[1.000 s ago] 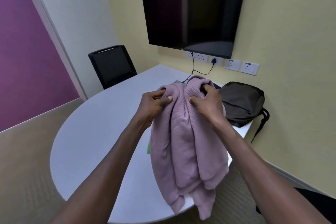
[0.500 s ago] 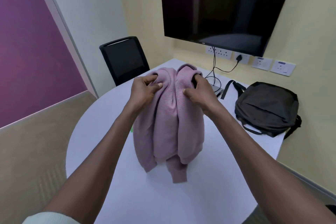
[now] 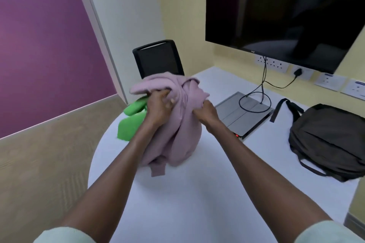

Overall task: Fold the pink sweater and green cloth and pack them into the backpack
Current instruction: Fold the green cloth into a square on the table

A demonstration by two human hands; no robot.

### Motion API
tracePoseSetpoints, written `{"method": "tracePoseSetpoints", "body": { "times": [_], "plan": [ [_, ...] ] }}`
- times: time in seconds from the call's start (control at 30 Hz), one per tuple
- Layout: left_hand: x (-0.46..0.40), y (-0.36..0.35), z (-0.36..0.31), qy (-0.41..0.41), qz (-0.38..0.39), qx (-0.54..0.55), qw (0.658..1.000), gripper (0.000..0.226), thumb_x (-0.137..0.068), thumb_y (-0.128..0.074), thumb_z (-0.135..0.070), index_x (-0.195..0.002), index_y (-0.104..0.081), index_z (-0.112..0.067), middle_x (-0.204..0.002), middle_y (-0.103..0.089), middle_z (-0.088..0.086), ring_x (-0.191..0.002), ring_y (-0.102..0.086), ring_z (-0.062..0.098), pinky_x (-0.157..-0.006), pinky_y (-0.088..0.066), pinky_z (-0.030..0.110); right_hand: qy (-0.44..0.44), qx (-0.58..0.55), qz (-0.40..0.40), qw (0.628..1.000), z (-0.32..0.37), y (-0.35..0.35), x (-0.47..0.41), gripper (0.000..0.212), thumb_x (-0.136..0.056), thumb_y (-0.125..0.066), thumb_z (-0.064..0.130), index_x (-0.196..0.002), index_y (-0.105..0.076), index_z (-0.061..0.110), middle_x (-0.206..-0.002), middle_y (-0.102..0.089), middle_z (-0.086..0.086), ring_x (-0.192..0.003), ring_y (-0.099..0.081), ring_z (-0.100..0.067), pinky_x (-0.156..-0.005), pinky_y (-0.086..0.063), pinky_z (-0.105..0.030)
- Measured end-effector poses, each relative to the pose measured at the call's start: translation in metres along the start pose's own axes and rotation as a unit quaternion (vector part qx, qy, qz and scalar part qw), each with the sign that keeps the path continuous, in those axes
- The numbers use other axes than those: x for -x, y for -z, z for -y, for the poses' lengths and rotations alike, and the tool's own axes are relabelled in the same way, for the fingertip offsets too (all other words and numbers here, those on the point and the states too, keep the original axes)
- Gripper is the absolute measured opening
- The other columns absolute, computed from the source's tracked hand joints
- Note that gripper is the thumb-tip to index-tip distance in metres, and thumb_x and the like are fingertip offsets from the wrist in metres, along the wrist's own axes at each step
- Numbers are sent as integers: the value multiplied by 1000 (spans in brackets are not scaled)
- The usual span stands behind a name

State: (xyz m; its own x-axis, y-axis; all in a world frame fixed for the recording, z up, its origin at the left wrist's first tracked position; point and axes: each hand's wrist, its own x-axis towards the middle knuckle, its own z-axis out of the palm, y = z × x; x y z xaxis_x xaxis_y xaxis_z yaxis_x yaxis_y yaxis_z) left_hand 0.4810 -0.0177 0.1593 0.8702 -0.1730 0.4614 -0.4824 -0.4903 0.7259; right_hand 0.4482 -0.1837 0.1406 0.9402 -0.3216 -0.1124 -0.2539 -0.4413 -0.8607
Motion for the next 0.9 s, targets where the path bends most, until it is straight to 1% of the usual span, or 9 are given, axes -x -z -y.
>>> {"method": "tracePoseSetpoints", "body": {
  "times": [0.1,0.17,0.3,0.37,0.4,0.47,0.53,0.73,0.9],
  "plan": [
    [25,-32,51,112,205,-76,970,41,-89,-62,-17,-127,-62,-3,-129,-63,12,-122,-58,29,-101,-43,32,-79,105,96,987,-54,-18,-6,25,-86,-56,16,-107,-58,3,-95,-57,-12,-84,-54,-27,-52,-38,-23],
    [44,-47,83,160,248,-87,951,34,-93,-64,-13,-126,-66,-5,-128,-66,12,-121,-59,29,-97,-44,32,-105,144,144,973,-83,-23,-3,13,-88,-59,17,-95,-53,7,-95,-53,-10,-85,-52,-26,-52,-37,-23],
    [66,-57,125,222,214,-101,946,26,-94,-63,-13,-118,-70,-5,-124,-68,12,-117,-61,28,-95,-46,33,-137,161,174,962,-122,-34,-11,30,-82,-63,13,-71,-35,18,-78,-41,-3,-64,-40,-17,-48,-32,-23],
    [68,-60,140,248,190,-104,944,25,-94,-62,-12,-116,-71,-5,-122,-69,14,-112,-63,28,-93,-46,33,-136,154,177,963,-126,-39,-16,22,-84,-63,13,-75,-43,15,-81,-44,-3,-65,-42,-17,-51,-35,-24],
    [69,-61,145,255,183,-104,944,25,-94,-62,-11,-116,-71,-5,-121,-69,14,-110,-64,28,-92,-47,33,-129,151,179,964,-127,-41,-17,11,-86,-63,12,-85,-52,10,-89,-50,-6,-73,-50,-20,-56,-41,-27],
    [71,-66,156,265,170,-103,943,24,-92,-64,-11,-114,-72,-5,-120,-70,14,-109,-64,27,-90,-46,31,-113,160,179,964,-126,-45,-20,29,-90,-61,10,-115,-57,-4,-112,-58,-17,-101,-59,-32,-78,-52,-39],
    [72,-71,159,272,161,-99,944,22,-90,-67,-10,-109,-74,-5,-115,-71,12,-107,-64,26,-87,-44,27,-85,173,177,965,-120,-49,-20,36,-93,-57,7,-122,-55,-14,-123,-58,-27,-116,-56,-39,-90,-49,-42],
    [86,-97,164,168,144,-164,961,29,-72,-70,5,-100,-74,-2,-100,-70,20,-97,-63,38,-86,-47,39,-73,163,190,965,-121,-59,-30,31,-88,-58,6,-112,-61,-15,-119,-62,-29,-100,-59,-36,-71,-41,-32],
    [91,-116,166,13,131,-305,943,28,-68,-79,-2,-93,-71,-11,-82,-59,16,-71,-57,33,-56,-49,38,-66,167,215,960,-123,-62,-33,6,-88,-60,9,-86,-63,4,-90,-59,-15,-86,-51,-23,-67,-37,-26]
  ]
}}
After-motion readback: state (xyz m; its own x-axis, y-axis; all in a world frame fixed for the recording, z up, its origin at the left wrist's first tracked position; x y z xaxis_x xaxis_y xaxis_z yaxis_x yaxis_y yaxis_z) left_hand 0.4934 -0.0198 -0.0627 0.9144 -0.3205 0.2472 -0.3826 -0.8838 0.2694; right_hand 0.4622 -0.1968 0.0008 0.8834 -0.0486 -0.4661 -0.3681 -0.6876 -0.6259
